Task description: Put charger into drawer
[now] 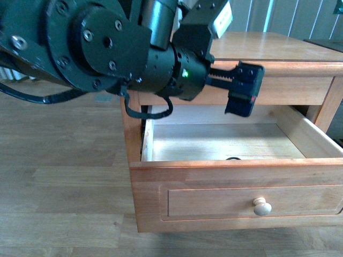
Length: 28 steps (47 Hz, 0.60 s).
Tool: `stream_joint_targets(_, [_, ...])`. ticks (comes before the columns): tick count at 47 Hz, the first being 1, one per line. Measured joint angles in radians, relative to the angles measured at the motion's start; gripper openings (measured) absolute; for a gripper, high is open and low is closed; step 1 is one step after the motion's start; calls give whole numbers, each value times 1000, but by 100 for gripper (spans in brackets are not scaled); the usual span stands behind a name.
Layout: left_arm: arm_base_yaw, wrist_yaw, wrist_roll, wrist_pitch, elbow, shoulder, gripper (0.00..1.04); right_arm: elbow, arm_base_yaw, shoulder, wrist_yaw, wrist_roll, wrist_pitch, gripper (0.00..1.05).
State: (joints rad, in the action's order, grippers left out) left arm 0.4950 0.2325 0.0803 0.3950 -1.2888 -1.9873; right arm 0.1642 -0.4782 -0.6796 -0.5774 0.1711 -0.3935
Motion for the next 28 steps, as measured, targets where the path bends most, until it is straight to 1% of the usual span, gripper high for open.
stream_joint_targets(6, [-21, -95, -15, 48, 53, 119, 99, 0, 0, 0, 0, 0, 0, 96])
stream_joint_targets(14, [-48, -195, -35, 91, 145, 250, 99, 0, 0, 0, 0, 0, 0, 96])
stream_joint_targets(28, [-104, -430, -74, 102, 372, 550, 99, 0, 0, 0, 0, 0, 0, 96])
